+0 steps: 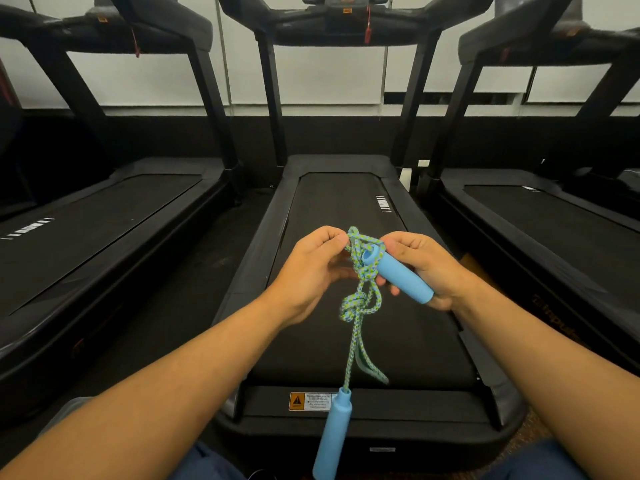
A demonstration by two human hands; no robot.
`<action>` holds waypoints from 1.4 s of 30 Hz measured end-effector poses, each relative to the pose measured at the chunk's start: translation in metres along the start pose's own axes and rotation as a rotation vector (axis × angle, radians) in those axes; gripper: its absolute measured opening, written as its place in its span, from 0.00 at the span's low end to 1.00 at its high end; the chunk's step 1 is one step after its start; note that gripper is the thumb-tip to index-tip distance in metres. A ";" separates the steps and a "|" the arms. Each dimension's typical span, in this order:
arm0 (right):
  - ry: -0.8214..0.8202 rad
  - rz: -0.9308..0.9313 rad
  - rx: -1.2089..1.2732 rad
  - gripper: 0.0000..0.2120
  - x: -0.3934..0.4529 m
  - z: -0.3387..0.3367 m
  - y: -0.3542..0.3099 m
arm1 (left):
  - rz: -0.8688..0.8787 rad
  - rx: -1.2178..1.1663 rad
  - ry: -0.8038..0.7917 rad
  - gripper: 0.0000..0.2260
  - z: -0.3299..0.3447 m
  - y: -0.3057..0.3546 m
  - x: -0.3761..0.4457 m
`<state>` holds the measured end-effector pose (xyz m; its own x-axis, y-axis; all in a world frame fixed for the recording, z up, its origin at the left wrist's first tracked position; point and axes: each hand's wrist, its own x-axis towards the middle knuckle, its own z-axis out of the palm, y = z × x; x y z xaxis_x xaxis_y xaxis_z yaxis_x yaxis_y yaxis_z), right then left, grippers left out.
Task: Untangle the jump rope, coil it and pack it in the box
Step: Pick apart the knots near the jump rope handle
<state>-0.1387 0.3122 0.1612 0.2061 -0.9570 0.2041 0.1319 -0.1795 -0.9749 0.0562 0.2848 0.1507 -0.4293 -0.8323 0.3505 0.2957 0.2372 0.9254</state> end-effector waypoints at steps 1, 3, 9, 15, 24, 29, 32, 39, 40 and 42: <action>0.000 0.001 -0.012 0.18 0.000 -0.001 0.000 | -0.002 -0.019 -0.012 0.06 0.001 0.002 -0.001; 0.023 -0.006 -0.052 0.16 0.001 -0.003 0.000 | -0.002 -0.035 -0.033 0.07 0.001 0.003 -0.002; 0.195 -0.059 -0.102 0.10 0.004 -0.003 0.002 | 0.193 0.368 0.050 0.05 -0.002 -0.005 0.001; 0.273 -0.102 -0.098 0.07 0.004 0.004 0.003 | 0.235 0.356 0.093 0.15 0.004 -0.010 0.000; 0.417 -0.119 0.119 0.21 0.009 0.022 0.001 | 0.620 0.752 0.089 0.04 0.013 -0.016 -0.006; 0.651 -0.134 0.030 0.29 0.010 0.025 -0.003 | 0.361 0.417 0.107 0.07 0.018 -0.018 -0.003; 0.718 -0.123 -0.017 0.30 0.014 0.027 -0.002 | 0.210 0.265 0.124 0.15 0.027 -0.019 -0.003; 0.371 -0.115 -0.072 0.23 0.008 0.029 0.011 | 0.248 0.497 0.279 0.11 0.022 -0.020 0.001; 0.334 -0.103 -0.092 0.22 0.006 0.027 0.011 | 0.232 0.490 0.265 0.11 0.018 -0.019 0.003; 0.307 -0.108 -0.129 0.13 0.005 0.023 0.011 | 0.143 0.337 0.239 0.10 0.011 -0.018 0.004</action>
<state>-0.1135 0.3108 0.1538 -0.1058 -0.9512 0.2898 0.0094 -0.2923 -0.9563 0.0396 0.2823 0.1366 -0.1833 -0.8622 0.4723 0.0254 0.4761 0.8790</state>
